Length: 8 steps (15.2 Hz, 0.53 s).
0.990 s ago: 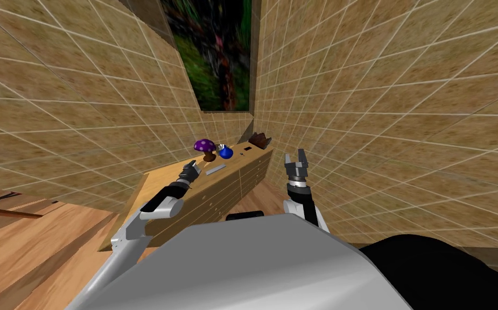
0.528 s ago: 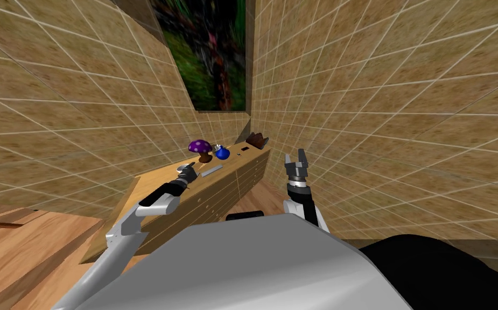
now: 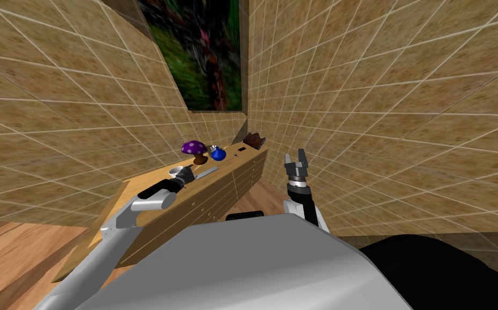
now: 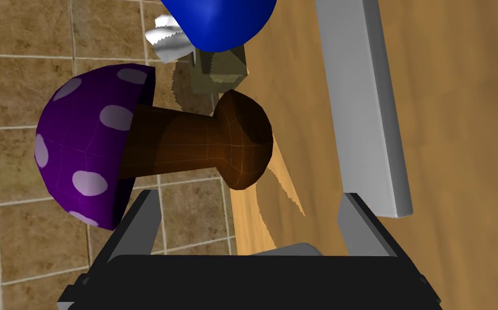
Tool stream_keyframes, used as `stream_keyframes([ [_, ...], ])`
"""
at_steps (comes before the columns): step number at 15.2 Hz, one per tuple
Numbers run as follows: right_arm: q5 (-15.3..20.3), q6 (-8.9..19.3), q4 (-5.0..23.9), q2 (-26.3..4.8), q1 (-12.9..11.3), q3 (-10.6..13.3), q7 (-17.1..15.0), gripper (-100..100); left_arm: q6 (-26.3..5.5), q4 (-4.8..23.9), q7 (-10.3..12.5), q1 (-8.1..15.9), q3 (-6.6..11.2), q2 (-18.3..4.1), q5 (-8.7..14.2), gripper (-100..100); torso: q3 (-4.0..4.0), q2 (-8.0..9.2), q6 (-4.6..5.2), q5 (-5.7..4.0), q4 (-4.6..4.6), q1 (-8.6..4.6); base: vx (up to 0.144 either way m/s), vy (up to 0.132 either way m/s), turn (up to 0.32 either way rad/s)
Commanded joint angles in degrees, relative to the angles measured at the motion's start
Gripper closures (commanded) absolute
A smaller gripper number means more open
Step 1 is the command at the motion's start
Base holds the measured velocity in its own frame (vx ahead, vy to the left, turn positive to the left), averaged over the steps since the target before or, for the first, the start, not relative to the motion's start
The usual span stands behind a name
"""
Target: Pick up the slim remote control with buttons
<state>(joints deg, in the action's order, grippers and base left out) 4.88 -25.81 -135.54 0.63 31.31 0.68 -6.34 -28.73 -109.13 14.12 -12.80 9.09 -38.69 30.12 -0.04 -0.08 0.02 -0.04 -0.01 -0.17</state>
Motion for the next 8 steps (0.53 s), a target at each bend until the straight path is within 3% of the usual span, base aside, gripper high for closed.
stream_keyframes([
  [1,0.00,0.00,0.00,0.00,0.00,0.00,0.00,0,-2.86,1.16,1.02,0.57,0.38,-1.42,1.46,-100,0.00,0.00,0.00,0.00,0.00,0.00,0.029,-0.053,-0.091],
  [3,0.00,0.00,0.00,0.00,0.00,0.00,0.00,0,-4.23,1.16,1.02,0.57,0.38,-1.42,1.46,-100,0.00,0.00,-0.02,0.00,-0.01,-0.02,0.018,-0.032,-0.022],
  [4,0.00,0.00,0.00,0.00,0.00,0.00,0.00,0,-6.14,2.74,2.42,1.65,0.88,-3.19,3.26,-100,0.01,0.02,-0.03,0.01,0.00,0.03,0.027,-0.038,-0.077],
  [7,0.00,0.00,0.00,0.00,0.00,0.00,0.00,0,-8.52,2.74,2.42,1.65,0.88,-3.19,3.26,-100,-0.01,-0.01,-0.02,0.00,-0.01,0.00,0.024,-0.036,-0.041],
  [8,0.00,0.00,0.00,0.00,0.00,0.00,0.00,0,-10.41,4.33,3.82,2.71,1.36,-4.90,5.05,-100,0.01,0.02,-0.03,0.01,0.00,0.03,0.023,-0.044,-0.058],
])
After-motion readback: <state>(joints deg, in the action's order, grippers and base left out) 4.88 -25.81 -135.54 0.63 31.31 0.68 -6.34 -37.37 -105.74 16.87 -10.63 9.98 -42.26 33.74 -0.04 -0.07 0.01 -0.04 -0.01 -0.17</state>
